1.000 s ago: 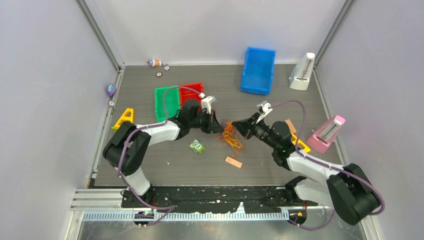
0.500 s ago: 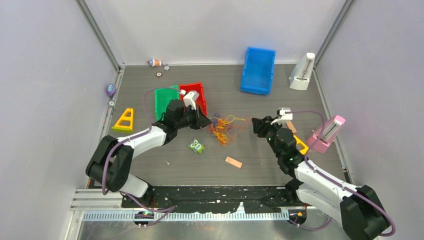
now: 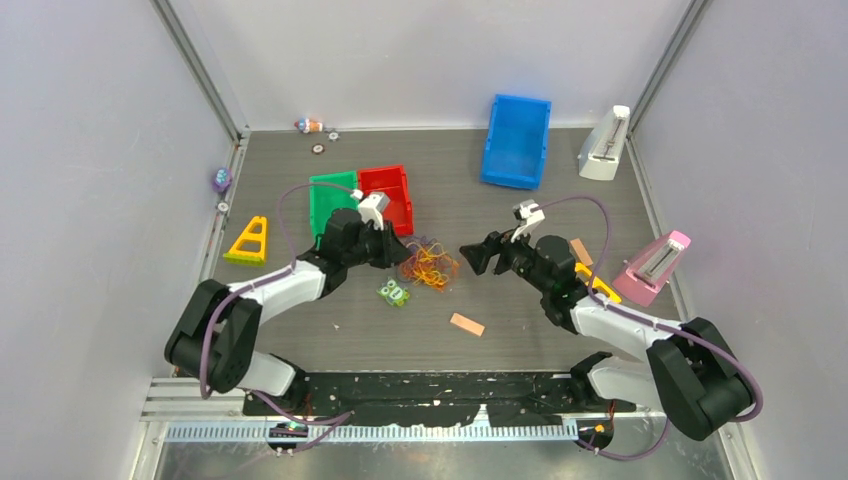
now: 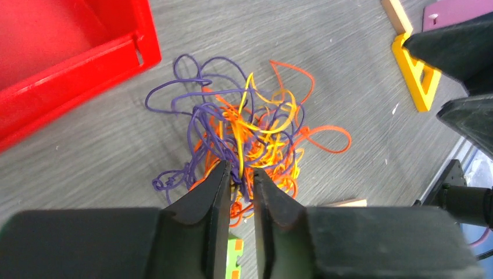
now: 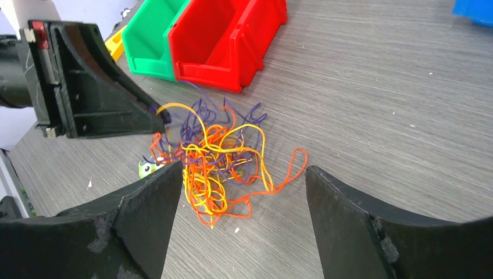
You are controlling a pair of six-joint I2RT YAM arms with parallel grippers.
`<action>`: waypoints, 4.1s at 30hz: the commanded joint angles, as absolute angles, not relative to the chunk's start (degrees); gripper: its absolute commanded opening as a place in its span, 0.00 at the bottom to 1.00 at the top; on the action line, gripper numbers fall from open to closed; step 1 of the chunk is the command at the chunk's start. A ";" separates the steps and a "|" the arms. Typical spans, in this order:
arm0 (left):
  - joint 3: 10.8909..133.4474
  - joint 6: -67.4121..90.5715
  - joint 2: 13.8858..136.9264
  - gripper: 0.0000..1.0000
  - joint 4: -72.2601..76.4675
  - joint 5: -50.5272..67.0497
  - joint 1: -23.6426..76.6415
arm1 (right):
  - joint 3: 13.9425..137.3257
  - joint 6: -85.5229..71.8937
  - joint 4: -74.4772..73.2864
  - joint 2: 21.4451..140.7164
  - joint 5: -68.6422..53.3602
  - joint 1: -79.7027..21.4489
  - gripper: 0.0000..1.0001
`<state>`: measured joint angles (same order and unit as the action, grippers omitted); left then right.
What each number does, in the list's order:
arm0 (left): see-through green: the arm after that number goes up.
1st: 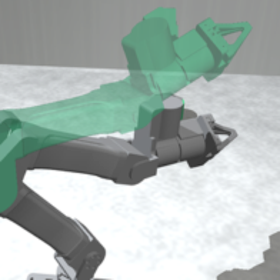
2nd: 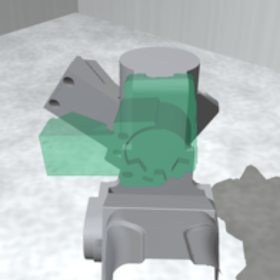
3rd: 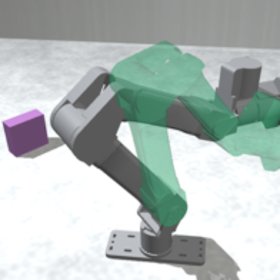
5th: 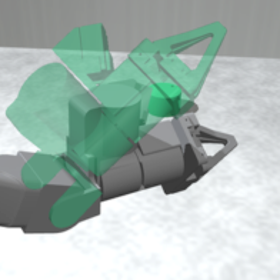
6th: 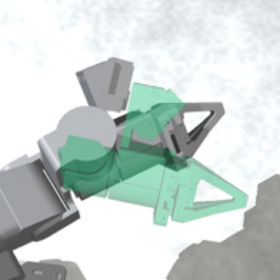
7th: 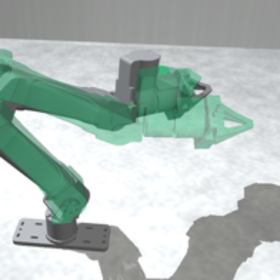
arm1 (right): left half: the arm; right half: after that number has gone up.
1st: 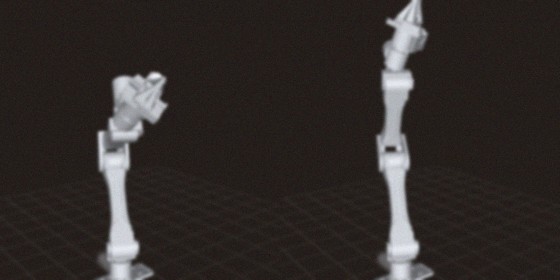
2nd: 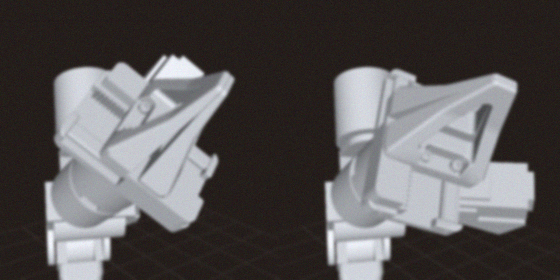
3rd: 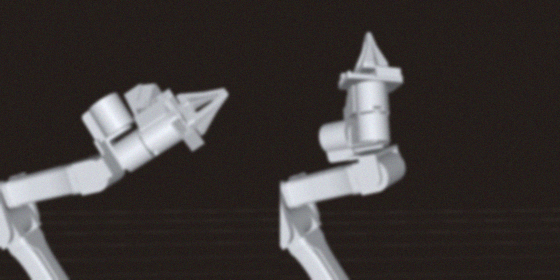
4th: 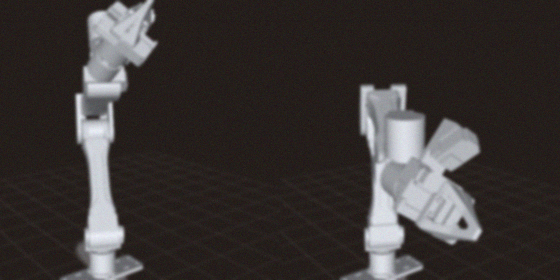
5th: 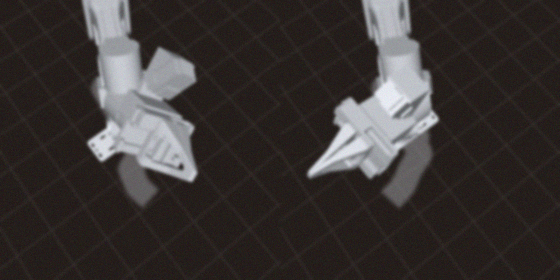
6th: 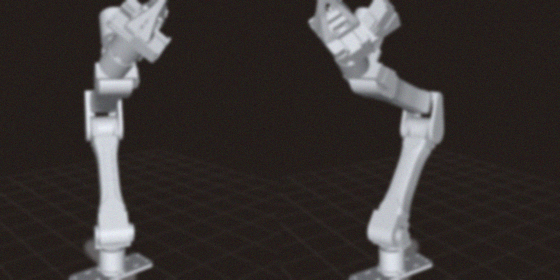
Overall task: Untangle the cables
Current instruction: Untie the cable.
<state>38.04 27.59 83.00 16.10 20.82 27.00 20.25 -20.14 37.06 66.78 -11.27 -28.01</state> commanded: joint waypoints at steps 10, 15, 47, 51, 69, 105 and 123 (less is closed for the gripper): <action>38.38 21.10 72.50 0.70 -4.42 8.08 28.92 | 23.87 -17.74 34.88 68.45 -11.86 -29.98 0.81; 36.70 22.36 67.28 0.68 -9.03 5.95 31.19 | 25.51 -17.16 34.94 71.35 -13.74 -31.83 0.68; 72.09 3.15 102.76 0.66 -28.74 -8.90 44.75 | 16.75 -21.71 32.22 56.25 19.49 -34.63 0.59; 74.20 9.30 106.47 0.01 -28.86 0.66 41.16 | 16.67 -21.71 32.60 56.40 18.80 -34.65 0.59; 46.36 59.86 90.54 0.00 36.84 45.19 25.69 | 13.21 -22.12 55.89 62.46 -11.74 -33.94 0.86; 31.09 51.46 65.58 0.00 10.68 14.83 20.96 | 17.16 -26.29 27.63 55.85 28.42 -32.70 0.05; 25.53 42.80 35.72 0.00 -11.35 -23.52 20.74 | 18.11 -28.80 20.69 52.73 34.94 -32.43 0.06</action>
